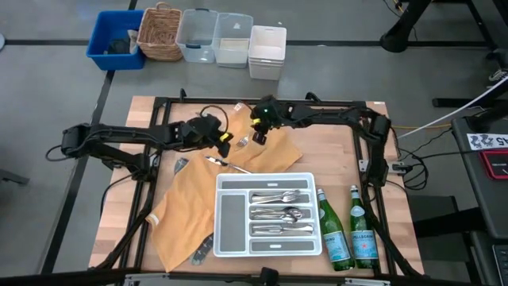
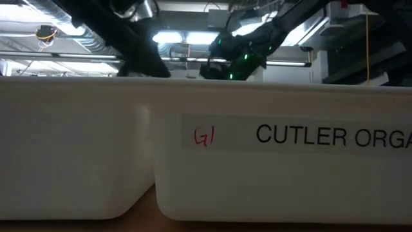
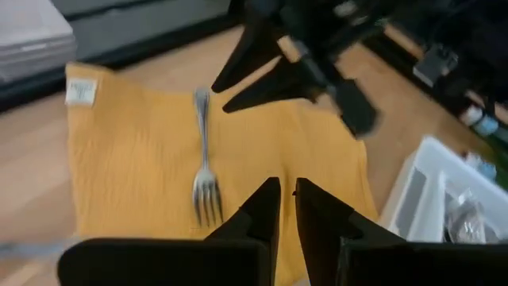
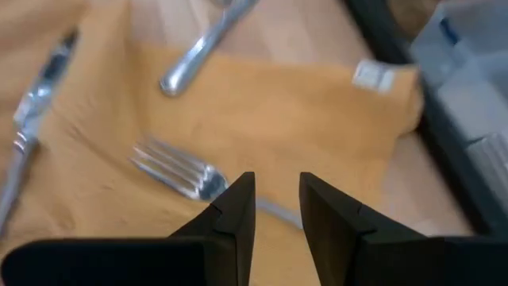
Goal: Sort silverware
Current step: Put the silver fork into the white silverware tray
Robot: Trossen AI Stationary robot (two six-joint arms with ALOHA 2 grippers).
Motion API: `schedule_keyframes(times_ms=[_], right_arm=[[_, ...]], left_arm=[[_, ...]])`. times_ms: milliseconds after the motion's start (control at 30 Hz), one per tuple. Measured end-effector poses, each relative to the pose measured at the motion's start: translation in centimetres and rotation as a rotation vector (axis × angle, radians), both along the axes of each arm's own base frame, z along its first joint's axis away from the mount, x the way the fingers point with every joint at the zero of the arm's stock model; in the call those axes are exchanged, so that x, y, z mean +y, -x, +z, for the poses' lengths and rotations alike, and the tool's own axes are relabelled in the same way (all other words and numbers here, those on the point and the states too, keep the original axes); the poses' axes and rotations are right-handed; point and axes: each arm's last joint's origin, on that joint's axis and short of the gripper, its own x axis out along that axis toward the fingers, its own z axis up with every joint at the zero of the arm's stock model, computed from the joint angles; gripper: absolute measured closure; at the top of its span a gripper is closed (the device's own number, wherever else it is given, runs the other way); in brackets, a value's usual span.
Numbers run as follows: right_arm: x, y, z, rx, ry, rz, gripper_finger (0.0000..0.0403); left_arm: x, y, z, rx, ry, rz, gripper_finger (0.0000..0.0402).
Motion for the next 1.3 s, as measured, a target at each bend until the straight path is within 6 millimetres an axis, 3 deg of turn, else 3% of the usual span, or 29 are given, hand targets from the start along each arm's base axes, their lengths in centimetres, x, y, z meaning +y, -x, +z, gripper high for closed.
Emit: schedule_keyframes(times_ms=[233, 400, 600, 767, 1000, 1300], right_arm=[[0.5, 2.1, 6.0, -0.084, 0.123, -0.088, 0.0302], [1.0, 4.0, 9.9, -0.153, 0.213, -0.162, 0.0302], [1.7, 5.8, 12.9, -0.219, 0.242, -0.178, 0.0302], [2.3, 7.1, 14.0, -0.204, 0.224, -0.184, 0.0302], [2.9, 8.6, 14.0, -0.1, 0.185, -0.186, 0.0302], [3.1, 9.4, 13.1, 0.029, 0.168, -0.202, 0.0302]], left_arm=[[2.8, -2.6, -1.5, -0.084, -0.057, 0.045, 0.037], [5.1, -3.8, -2.9, -0.032, -0.079, 0.071, 0.0369], [7.2, -6.3, -4.9, 0.059, -0.074, 0.002, 0.0324], [8.8, -9.0, -6.6, 0.098, -0.059, -0.022, 0.0286], [10.6, -11.5, -8.5, 0.202, -0.018, -0.045, 0.0286], [11.1, -11.7, -10.3, 0.328, 0.074, -0.075, 0.0304]])
